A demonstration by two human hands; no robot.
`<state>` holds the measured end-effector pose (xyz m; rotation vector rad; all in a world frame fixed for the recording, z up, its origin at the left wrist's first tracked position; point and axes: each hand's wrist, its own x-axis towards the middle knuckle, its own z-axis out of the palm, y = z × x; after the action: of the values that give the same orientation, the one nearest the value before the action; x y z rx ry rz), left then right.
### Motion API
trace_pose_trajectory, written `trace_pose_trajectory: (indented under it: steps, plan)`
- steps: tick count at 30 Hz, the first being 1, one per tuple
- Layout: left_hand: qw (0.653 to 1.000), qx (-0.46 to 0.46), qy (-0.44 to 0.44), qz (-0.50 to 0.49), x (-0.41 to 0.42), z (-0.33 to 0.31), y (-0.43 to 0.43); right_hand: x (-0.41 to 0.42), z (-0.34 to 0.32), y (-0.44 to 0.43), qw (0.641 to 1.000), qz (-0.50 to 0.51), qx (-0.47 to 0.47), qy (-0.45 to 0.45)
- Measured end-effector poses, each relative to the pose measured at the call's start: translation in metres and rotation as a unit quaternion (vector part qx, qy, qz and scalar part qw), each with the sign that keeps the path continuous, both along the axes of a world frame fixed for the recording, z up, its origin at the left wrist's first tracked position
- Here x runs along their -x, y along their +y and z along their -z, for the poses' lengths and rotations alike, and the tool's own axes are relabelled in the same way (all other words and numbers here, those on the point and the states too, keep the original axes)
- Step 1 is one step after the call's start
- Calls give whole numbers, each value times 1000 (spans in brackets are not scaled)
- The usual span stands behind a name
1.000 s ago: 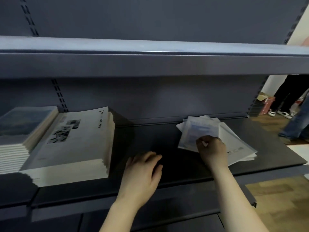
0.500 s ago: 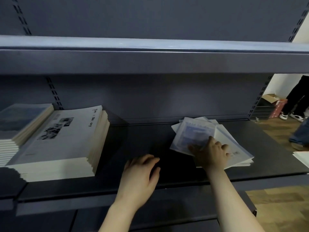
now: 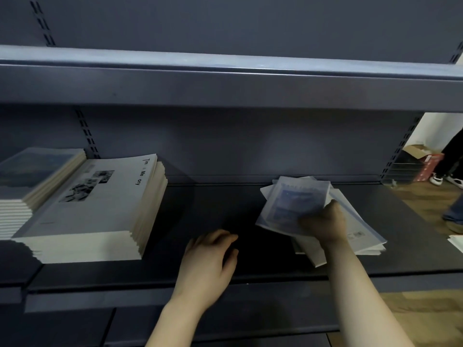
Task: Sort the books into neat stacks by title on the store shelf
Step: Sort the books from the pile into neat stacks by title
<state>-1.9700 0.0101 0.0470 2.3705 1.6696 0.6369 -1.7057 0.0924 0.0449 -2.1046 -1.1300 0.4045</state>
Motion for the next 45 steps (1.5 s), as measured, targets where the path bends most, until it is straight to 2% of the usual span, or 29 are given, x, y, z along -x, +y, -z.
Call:
trace_pose_trajectory:
  steps: [2, 4, 7, 11, 21, 25, 34, 45]
  plan:
    - [1000, -1, -4, -2, 0, 0, 1, -2, 0, -2, 994, -3, -35, 105]
    - [1000, -6, -6, -6, 1, 1, 3, -1, 0, -3, 970, -24, -73, 231]
    - [1000, -11, -3, -12, 2, 1, 6, 3, -1, -3, 943, -42, -112, 311]
    - [999, -23, 17, -31, 10, 0, 9, 6, 3, 0, 929, -53, -137, 341]
    - [999, -3, 17, -45, 43, 2, 11, 49, -13, -8, 926, -107, -193, 308]
    - [999, -30, -7, -40, 67, -5, 8, 80, -21, -9, 910, -126, -196, 344]
    - [980, -164, -32, -106, 158, -39, -5, 185, -56, -4, 872, -202, -213, 392]
    - [964, -153, -66, -207, 291, -35, -17, 325, -78, 9, 845, -280, -156, 429]
